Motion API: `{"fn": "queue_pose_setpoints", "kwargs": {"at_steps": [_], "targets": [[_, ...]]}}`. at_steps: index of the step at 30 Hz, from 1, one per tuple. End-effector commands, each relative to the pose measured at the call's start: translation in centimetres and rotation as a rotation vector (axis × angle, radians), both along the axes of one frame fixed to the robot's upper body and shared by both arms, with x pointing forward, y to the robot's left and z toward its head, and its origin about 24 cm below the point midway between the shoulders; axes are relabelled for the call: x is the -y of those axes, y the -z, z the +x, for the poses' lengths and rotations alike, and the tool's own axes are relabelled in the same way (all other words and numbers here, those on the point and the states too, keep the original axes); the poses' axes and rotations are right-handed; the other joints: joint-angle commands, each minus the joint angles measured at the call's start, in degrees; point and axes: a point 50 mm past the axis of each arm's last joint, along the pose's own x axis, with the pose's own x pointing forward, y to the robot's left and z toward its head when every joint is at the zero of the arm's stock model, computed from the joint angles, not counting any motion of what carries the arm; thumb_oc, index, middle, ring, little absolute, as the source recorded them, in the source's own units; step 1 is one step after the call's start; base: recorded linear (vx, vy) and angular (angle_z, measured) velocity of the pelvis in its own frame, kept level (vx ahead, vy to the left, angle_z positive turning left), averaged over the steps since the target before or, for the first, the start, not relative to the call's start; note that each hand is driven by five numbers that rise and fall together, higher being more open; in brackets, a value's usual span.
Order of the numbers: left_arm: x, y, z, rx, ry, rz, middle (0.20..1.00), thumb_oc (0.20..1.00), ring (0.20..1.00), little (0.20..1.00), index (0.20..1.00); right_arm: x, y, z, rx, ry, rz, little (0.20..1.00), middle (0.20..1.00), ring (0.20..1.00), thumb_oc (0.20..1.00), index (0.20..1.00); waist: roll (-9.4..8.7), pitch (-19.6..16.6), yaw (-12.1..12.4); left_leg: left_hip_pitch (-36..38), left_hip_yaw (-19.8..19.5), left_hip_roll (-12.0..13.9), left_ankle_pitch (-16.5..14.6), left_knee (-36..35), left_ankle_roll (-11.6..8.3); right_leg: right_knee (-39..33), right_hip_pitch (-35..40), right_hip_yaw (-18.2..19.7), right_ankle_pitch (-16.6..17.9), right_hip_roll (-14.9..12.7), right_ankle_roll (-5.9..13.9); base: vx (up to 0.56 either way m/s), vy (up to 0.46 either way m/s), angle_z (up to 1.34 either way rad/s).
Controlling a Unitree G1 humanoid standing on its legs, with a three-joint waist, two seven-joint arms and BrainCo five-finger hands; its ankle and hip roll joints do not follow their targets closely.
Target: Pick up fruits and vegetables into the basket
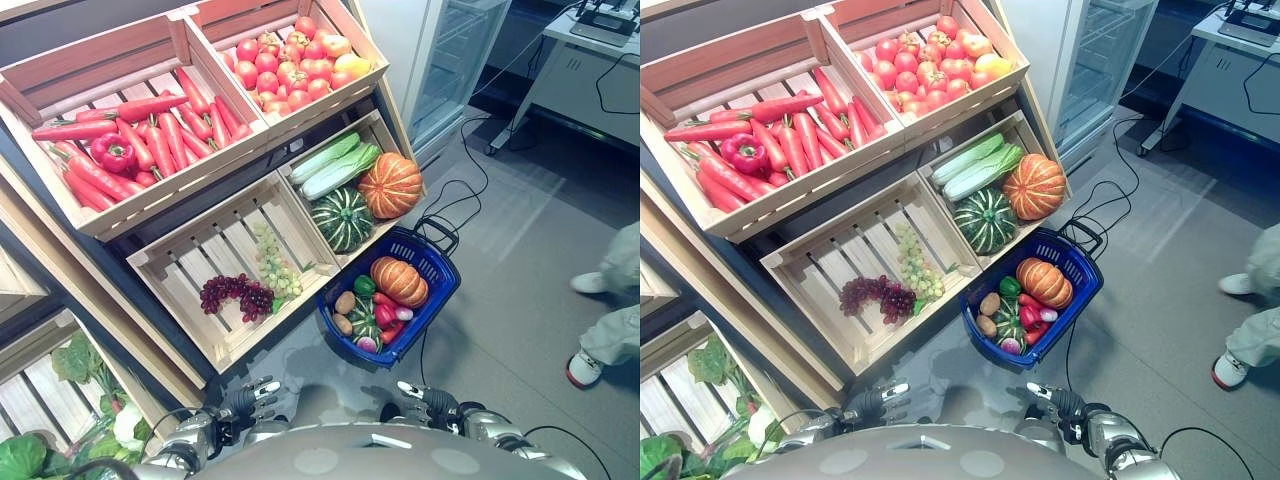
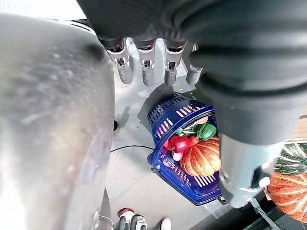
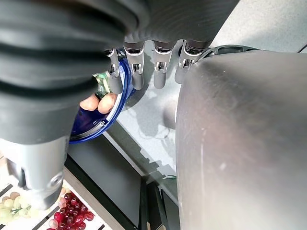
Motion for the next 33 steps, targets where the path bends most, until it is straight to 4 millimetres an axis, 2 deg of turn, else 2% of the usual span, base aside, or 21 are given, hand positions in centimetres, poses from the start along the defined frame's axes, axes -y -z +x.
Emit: {"fn": "queue_pose_setpoints", "kwargs": {"at_steps": [1, 16, 19, 20, 23, 24, 27, 28, 33], "targets": [[1.0, 0.3, 0.1, -0.033, 0.04, -0.008, 1.0, 1.0, 1.0, 1.0, 1.0, -1.8, 0.6, -0.7, -0.076, -0.017, 0.05, 1.0, 1.0, 1.0, 1.0, 1.0, -2.0, 2.4, -0.1, -2.2, 3.7, -0.1, -1.7, 1.9, 1.91, 2.3, 2.5, -2.2, -4.0, -4.9, 3.44, 0.0, 0.0, 0.0], [0.9, 0.2, 0.3, 0.01, 0.06, 0.015, 1.0, 1.0, 1.0, 1.0, 1.0, -1.8, 0.7, -0.8, -0.066, -0.008, 0.055, 1.0, 1.0, 1.0, 1.0, 1.0, -2.05, 2.4, -0.1, -2.2, 3.7, -0.1, -1.7, 1.8, 1.93, 2.2, 2.5, -2.1, -3.9, -4.9, 3.46, 0.0, 0.0, 0.0], [0.7, -0.5, 2.1, 0.189, 0.127, 0.127, 1.0, 1.0, 1.0, 1.0, 1.0, -1.8, 0.5, -0.1, -0.024, 0.007, 0.042, 1.0, 1.0, 1.0, 1.0, 1.0, -2.0, 2.7, -0.2, -2.3, 3.7, 0.0, -1.7, 1.9, 1.82, 2.4, 2.2, -2.0, -4.0, -4.9, 3.52, 0.0, 0.0, 0.0], [0.7, -0.5, 2.2, 0.194, 0.125, 0.134, 1.0, 1.0, 1.0, 1.0, 1.0, -1.7, 0.5, -0.1, -0.022, 0.008, 0.041, 1.0, 1.0, 1.0, 1.0, 1.0, -1.99, 2.7, -0.2, -2.3, 3.7, 0.0, -1.7, 1.9, 1.82, 2.5, 2.2, -1.9, -4.0, -4.9, 3.53, 0.0, 0.0, 0.0], [0.5, -2.0, 4.8, 0.42, 0.145, 0.279, 1.0, 1.0, 1.0, 1.0, 1.0, -1.5, 0.3, 0.5, 0.015, 0.004, 0.017, 1.0, 1.0, 1.0, 1.0, 1.0, -1.81, 3.3, -0.4, -2.4, 3.6, 0.0, -1.7, 2.0, 1.79, 3.0, 1.9, -1.5, -4.2, -4.9, 3.55, 0.0, 0.0, 0.0], [0.4, -2.9, 6.2, 0.528, 0.16, 0.348, 1.0, 1.0, 1.0, 1.0, 1.0, -1.4, 0.2, 0.8, 0.039, 0.005, 0.009, 1.0, 1.0, 1.0, 1.0, 1.0, -1.69, 3.7, -0.4, -2.5, 3.4, 0.1, -1.7, 2.1, 1.78, 3.4, 1.6, -1.4, -4.4, -4.9, 3.53, 0.0, 0.0, 0.0], [0.5, -5.2, 8.5, 0.755, 0.21, 0.492, 1.0, 1.0, 1.0, 1.0, 1.0, -1.0, -0.1, 1.5, 0.09, 0.027, 0.004, 1.0, 1.0, 1.0, 1.0, 1.0, -1.45, 4.5, -0.3, -3.0, 3.1, 0.2, -1.8, 2.6, 1.75, 4.5, 1.0, -1.2, -4.9, -5.0, 3.43, 0.0, 0.0, 0.0], [0.5, -6.8, 9.8, 0.895, 0.25, 0.613, 1.0, 1.0, 1.0, 1.0, 1.0, -0.7, -0.3, 1.9, 0.125, 0.05, 0.001, 1.0, 1.0, 1.0, 1.0, 1.0, -1.24, 5.0, -0.3, -3.4, 2.9, 0.4, -1.9, 3.0, 1.79, 5.3, 0.5, -0.9, -5.3, -5.0, 3.28, 0.0, 0.0, 0.0], [-1.2, -11.2, 12.3, 1.197, 0.265, 0.987, 1.0, 1.0, 1.0, 1.0, 1.0, 0.0, -1.3, 3.2, 0.233, 0.105, 0.002, 1.0, 1.0, 1.0, 1.0, 1.0, -0.63, 6.3, -0.6, -4.5, 2.6, 0.6, -2.0, 4.2, 2.04, 7.9, -1.0, -0.1, -6.6, -5.2, 2.78, 0.04, 0.006, 0.01]]}}
